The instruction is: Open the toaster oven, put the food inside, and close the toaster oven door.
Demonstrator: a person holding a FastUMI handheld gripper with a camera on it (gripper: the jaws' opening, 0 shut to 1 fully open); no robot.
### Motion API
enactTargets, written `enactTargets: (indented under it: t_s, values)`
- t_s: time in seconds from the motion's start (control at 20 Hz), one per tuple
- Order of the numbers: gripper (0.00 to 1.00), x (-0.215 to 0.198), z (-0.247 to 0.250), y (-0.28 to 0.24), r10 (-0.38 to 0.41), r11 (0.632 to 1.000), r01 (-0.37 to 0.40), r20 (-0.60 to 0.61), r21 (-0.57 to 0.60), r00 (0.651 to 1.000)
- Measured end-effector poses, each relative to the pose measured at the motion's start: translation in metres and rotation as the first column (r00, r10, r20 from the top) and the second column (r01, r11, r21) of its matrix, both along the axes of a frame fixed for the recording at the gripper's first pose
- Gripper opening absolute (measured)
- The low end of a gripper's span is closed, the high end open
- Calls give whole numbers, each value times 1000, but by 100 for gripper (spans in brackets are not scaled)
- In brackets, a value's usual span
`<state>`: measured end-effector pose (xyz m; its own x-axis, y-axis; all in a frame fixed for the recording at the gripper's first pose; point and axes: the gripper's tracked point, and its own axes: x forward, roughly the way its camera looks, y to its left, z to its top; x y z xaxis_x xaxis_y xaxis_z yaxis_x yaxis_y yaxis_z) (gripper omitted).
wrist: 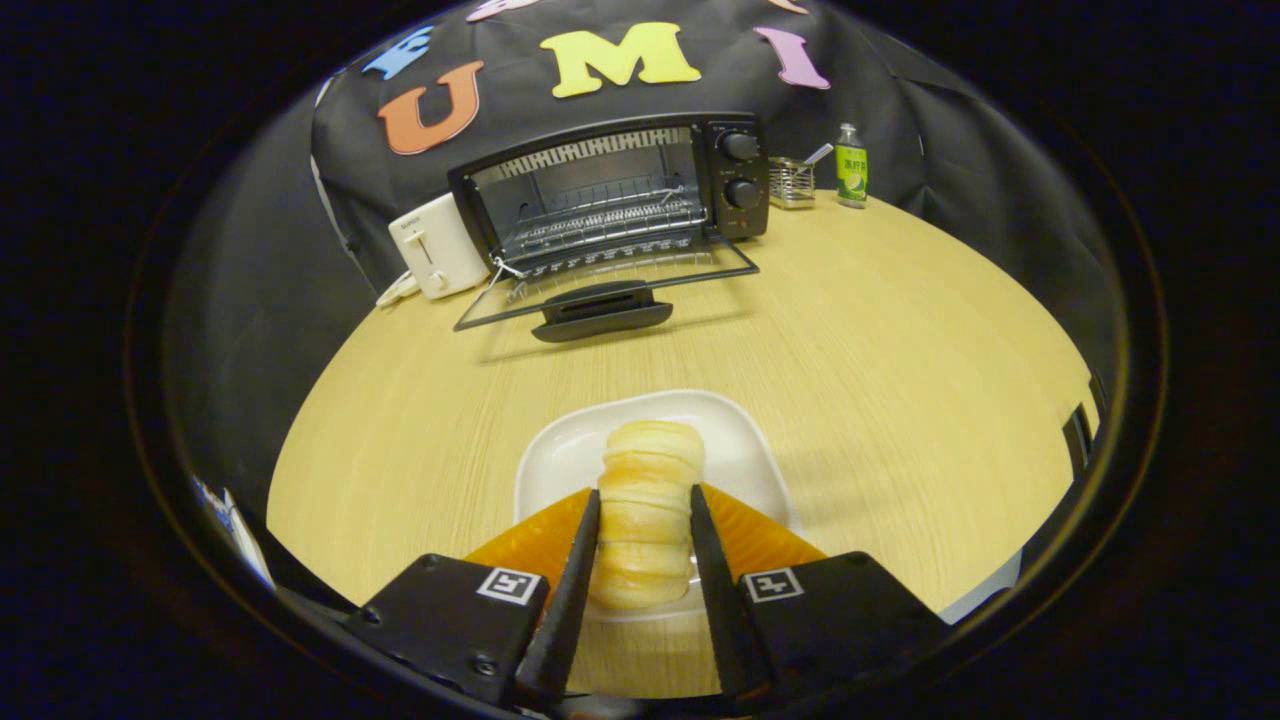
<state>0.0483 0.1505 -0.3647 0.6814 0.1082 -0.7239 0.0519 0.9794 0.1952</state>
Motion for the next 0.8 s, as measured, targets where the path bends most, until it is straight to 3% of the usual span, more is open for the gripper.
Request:
enactTargets:
  t_s: [0.25, 0.55, 0.8]
  values:
    - [45, 5, 21, 5, -36, 987, 30, 32, 160, 999]
    - [44, 37, 69, 14, -108, 936, 67, 101, 346, 989]
    - [43, 98, 105, 28, -157, 880, 72, 144, 470, 977]
